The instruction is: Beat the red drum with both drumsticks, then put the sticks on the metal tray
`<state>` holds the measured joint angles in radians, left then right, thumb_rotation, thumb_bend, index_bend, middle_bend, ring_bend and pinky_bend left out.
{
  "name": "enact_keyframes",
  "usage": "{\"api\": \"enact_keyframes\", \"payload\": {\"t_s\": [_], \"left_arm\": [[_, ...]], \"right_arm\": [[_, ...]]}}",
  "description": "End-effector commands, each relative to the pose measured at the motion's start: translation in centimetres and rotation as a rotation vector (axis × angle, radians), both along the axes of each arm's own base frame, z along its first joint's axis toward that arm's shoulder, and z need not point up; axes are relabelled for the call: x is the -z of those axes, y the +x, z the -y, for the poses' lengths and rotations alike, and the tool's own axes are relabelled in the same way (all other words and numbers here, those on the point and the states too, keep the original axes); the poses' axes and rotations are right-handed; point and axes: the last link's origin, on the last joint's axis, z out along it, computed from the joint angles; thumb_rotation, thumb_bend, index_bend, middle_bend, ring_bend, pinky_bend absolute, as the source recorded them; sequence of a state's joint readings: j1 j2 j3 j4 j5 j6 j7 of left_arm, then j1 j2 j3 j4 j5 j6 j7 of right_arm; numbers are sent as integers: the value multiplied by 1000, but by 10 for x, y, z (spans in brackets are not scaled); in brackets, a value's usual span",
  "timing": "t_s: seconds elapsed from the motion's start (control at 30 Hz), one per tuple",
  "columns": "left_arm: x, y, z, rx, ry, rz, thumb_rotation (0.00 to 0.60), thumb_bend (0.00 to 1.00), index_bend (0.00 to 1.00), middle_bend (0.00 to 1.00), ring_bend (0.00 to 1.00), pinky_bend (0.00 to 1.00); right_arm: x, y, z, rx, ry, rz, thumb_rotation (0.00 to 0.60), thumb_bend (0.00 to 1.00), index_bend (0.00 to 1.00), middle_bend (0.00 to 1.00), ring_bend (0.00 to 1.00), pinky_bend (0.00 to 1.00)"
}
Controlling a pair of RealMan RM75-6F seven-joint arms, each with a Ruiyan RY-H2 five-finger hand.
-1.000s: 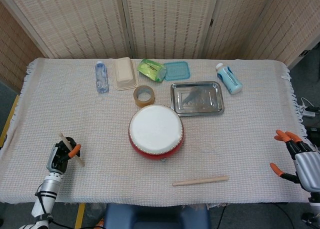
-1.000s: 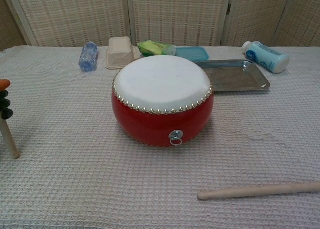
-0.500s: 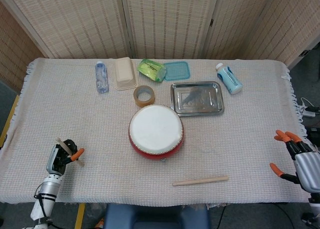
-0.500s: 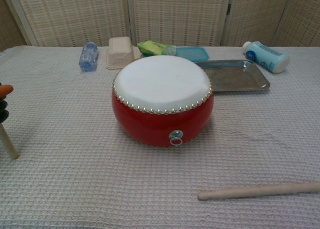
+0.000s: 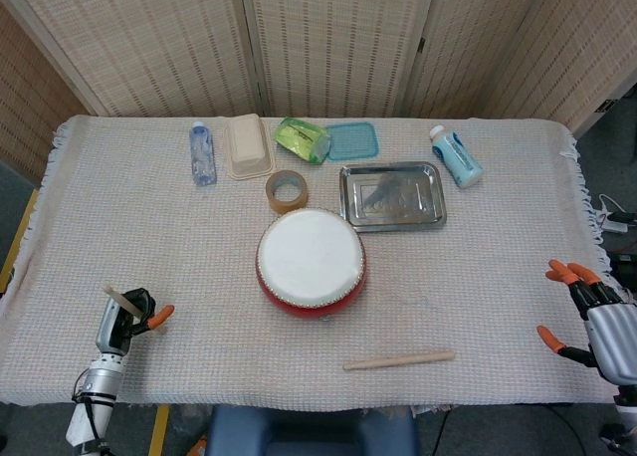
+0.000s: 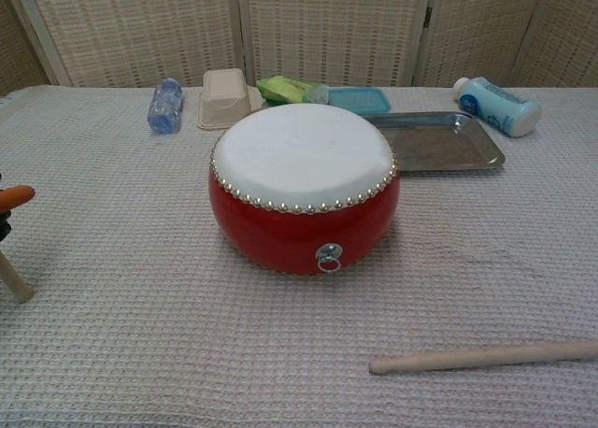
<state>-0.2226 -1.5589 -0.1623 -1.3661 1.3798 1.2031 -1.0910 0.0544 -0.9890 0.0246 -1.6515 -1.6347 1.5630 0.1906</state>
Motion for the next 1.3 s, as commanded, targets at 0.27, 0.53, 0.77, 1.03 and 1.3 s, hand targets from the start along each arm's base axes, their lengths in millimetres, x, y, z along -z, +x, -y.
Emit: {"api": "enact_keyframes", "payload": {"t_s": [0.27,0.53,0.77,1.03,1.3], "left_arm": [[17,-6,5,-9,-22,-44,600,198,846,956,868,893],[32,-12,9,-10,-47,-77,600,198,853,959,872,893],[43,-17,9,-16,-58,-98,600,200,867,971,884,922],[52,-17,6,-23,-60,-117,600,199,902,1000,921,1000],[55,-20,5,-20,-54,-172,600,225,995,1000,1000,1000]], "right_arm": [[-1,-1,0,5,-3,0,600,181,107,232,115,286],[0,-1,0,9,-2,0,600,181,107,232,115,286],[0,-1,0,10,0,2,600,181,108,232,115,286],[0,-1,-1,11,-2,3,600,181,108,232,115,286],[-1,-1,-2,12,-4,4,600,181,108,232,115,286]]}}
